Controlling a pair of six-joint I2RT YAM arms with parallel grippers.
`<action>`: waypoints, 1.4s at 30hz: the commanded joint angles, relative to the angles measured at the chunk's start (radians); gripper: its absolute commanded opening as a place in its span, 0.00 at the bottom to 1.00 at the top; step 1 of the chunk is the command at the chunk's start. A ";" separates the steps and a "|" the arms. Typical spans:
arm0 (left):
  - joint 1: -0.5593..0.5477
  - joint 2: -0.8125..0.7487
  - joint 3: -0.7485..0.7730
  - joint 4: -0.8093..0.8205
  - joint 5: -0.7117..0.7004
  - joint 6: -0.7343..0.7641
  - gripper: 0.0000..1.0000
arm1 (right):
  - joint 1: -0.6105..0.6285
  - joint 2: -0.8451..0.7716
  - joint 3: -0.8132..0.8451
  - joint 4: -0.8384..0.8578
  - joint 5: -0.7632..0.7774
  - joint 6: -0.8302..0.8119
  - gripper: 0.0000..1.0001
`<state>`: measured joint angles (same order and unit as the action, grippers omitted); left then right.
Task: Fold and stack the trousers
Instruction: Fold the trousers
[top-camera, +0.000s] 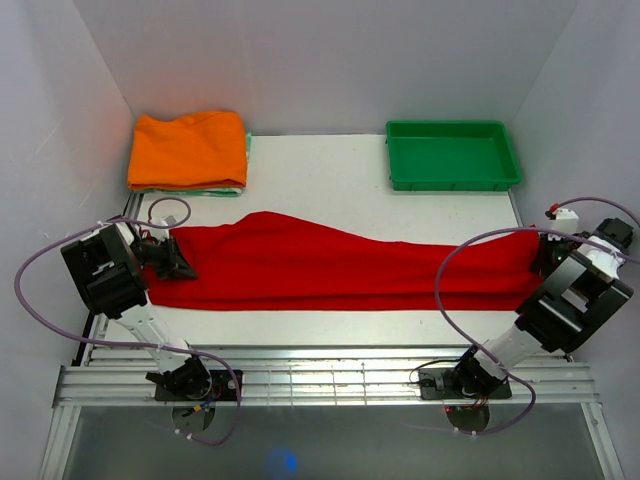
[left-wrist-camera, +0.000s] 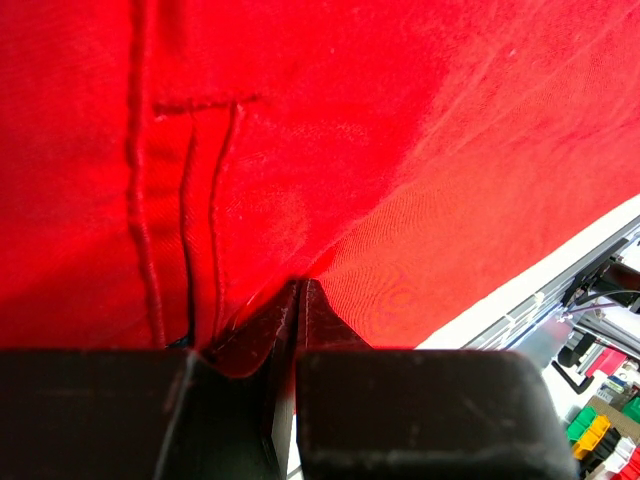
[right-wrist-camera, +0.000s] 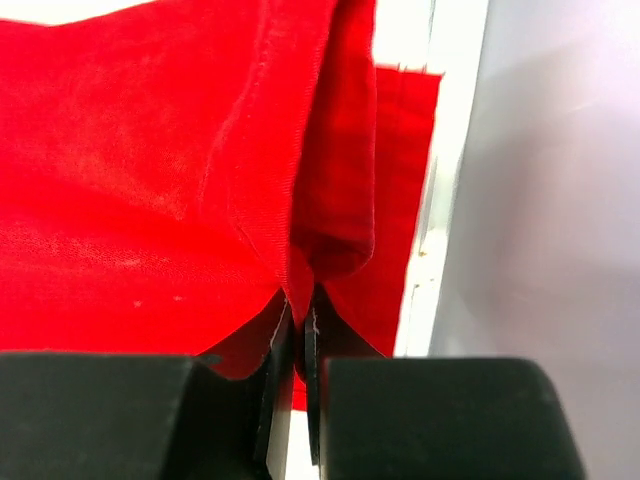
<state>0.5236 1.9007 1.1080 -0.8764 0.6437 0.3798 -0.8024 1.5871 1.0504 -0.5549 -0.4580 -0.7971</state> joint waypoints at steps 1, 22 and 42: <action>-0.008 0.120 -0.059 0.263 -0.369 0.097 0.16 | -0.012 0.091 0.054 0.060 0.128 -0.070 0.08; -0.008 0.107 -0.068 0.261 -0.368 0.105 0.17 | 0.005 0.214 0.287 -0.217 0.358 0.013 0.08; -0.008 -0.150 -0.019 0.035 0.045 0.325 0.47 | 0.038 0.252 0.200 -0.160 0.386 -0.059 0.97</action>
<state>0.5198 1.8507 1.0962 -0.8982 0.7017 0.4812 -0.7582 1.8633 1.2293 -0.7712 -0.0422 -0.8062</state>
